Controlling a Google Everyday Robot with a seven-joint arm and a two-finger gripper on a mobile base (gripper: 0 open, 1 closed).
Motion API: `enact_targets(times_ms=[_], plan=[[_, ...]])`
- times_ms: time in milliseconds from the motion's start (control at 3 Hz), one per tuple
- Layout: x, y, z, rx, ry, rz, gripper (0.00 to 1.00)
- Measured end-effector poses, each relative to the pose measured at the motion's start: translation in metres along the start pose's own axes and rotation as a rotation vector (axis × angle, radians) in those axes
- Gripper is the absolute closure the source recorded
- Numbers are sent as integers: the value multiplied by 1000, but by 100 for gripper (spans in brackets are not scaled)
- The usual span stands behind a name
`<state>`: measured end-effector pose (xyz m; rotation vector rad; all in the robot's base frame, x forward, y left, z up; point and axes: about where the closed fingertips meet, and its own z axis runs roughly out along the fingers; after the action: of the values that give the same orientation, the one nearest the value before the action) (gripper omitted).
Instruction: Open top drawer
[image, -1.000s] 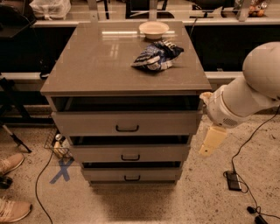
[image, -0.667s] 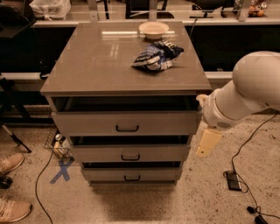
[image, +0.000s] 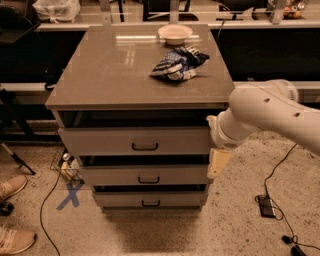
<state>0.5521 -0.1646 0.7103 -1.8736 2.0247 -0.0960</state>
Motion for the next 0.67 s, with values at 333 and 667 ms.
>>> enact_targets(times_ms=[333, 667], plan=[[-1, -9, 37, -19, -12, -10, 0], [-15, -21, 57, -4, -32, -35, 0]])
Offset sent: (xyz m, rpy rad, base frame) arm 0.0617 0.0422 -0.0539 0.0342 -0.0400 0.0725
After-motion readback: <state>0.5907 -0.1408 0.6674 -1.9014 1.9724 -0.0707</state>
